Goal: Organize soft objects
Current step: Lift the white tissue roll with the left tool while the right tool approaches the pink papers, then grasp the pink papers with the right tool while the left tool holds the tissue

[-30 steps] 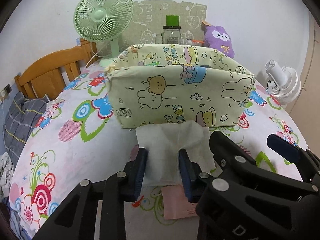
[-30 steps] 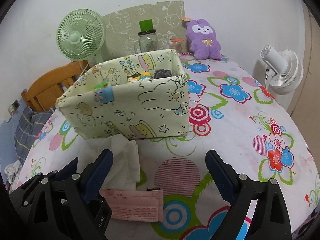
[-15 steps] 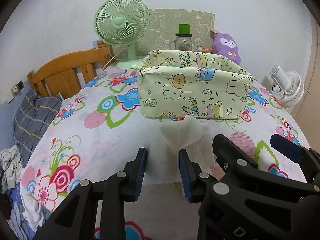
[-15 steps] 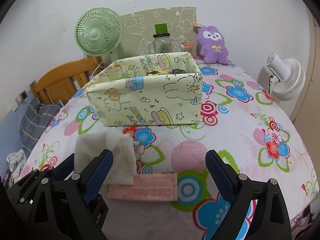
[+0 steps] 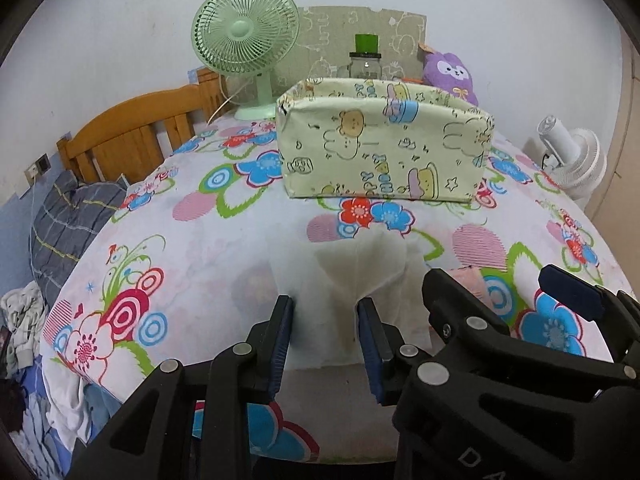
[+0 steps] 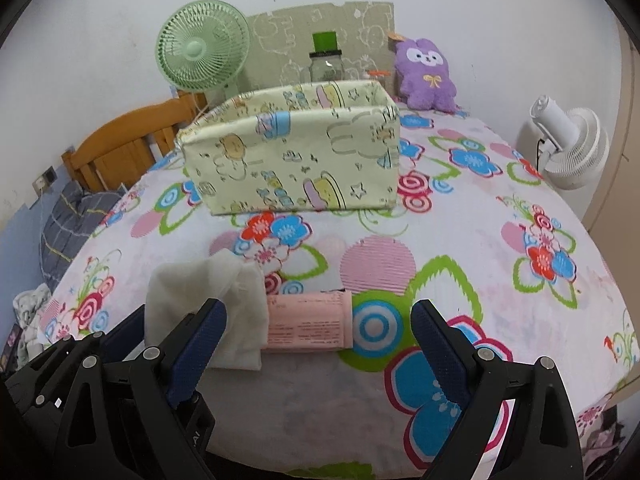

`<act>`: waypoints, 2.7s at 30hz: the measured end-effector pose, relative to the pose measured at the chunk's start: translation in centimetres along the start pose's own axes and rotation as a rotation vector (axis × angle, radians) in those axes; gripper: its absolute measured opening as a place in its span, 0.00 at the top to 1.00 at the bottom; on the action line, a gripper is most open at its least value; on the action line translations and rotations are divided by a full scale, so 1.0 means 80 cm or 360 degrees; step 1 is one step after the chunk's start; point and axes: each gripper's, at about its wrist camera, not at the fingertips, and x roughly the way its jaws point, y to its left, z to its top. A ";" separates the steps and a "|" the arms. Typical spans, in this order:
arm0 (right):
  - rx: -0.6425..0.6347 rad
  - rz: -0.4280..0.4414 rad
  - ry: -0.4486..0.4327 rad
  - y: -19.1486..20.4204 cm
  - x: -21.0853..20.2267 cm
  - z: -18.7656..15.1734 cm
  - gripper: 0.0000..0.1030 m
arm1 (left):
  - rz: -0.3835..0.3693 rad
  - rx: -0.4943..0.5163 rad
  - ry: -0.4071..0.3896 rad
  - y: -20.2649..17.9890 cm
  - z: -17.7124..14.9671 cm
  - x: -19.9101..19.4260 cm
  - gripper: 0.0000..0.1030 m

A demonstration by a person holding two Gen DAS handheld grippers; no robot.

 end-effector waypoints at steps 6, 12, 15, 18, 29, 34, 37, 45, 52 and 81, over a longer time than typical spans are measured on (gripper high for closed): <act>0.0009 -0.0011 0.0006 -0.005 0.013 0.004 0.07 | 0.0010 -0.0009 -0.0033 -0.001 0.006 0.015 0.65; 0.0083 -0.0013 0.0013 -0.019 0.029 0.014 0.07 | -0.0007 0.0037 -0.0085 -0.008 0.020 0.033 0.64; 0.0086 -0.0015 -0.0001 -0.020 0.029 0.019 0.07 | 0.0000 0.0030 -0.0084 -0.005 0.027 0.038 0.64; 0.0056 0.0004 -0.0022 -0.016 0.025 0.020 0.08 | -0.0002 0.0012 -0.0071 0.001 0.028 0.036 0.64; -0.0074 0.0045 -0.0017 0.006 0.012 0.003 0.10 | 0.0072 0.0036 -0.0046 0.014 0.001 0.007 0.64; -0.0079 0.0007 0.0020 0.000 0.012 -0.007 0.14 | 0.0114 0.0072 -0.0060 0.011 -0.009 0.003 0.64; -0.0063 0.0017 0.0067 -0.005 0.018 -0.009 0.15 | 0.0142 0.0116 -0.0079 0.006 -0.013 0.003 0.64; -0.0063 0.0008 0.0139 -0.006 0.035 -0.008 0.19 | 0.0202 0.0197 -0.0090 -0.003 -0.011 0.013 0.64; -0.0075 0.0033 0.0136 0.000 0.041 -0.002 0.28 | 0.0162 0.0181 -0.0064 0.004 -0.003 0.019 0.64; -0.0394 0.0146 0.0256 0.015 0.038 0.006 0.31 | -0.0092 0.0258 0.0095 0.020 -0.008 0.002 0.64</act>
